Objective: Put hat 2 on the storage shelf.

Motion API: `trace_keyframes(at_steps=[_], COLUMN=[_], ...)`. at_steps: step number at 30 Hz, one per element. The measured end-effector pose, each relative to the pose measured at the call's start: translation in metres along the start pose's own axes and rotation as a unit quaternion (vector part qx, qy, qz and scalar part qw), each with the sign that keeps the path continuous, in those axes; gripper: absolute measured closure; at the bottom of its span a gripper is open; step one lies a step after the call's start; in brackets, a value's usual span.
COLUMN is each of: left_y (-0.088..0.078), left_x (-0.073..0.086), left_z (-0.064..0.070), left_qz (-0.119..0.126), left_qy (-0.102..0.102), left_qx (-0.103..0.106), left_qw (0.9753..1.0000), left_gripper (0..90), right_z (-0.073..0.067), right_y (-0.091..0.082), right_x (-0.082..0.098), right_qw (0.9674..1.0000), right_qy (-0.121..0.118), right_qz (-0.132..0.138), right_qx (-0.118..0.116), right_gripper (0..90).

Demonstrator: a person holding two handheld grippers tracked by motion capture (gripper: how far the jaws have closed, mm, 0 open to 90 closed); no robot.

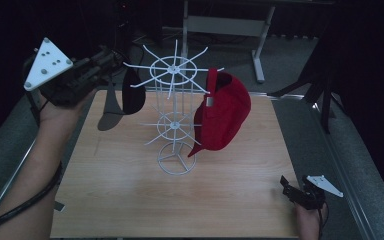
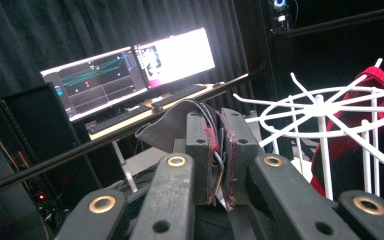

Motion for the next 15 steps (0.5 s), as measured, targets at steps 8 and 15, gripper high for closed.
trace_keyframes(at_steps=[8,15], left_y=[0.005,0.007], left_x=[-0.008,-0.009], left_z=[0.005,0.019], left_qz=[0.011,0.009], left_qy=[-0.005,0.011], left_qx=[0.015,0.039], left_qw=[0.9998,0.9991], left_gripper=[85.0,85.0], right_z=[0.000,0.001], right_y=[0.001,0.001], right_x=[0.000,0.000], right_qw=[1.0000,1.0000], right_qy=[-0.001,0.002], right_qz=[-0.002,-0.003], right_qx=[0.000,-0.001], right_gripper=[14.4,14.4])
Point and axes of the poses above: each handheld gripper's, and its own axes: y roughly forward along the jaws, x roughly out of its underside, z roughly to its right, the point moved 2 cm from there along y, roughly forward along the jaws, and after that the axes turned 11 degrees about -z, right-handed, at the moved point
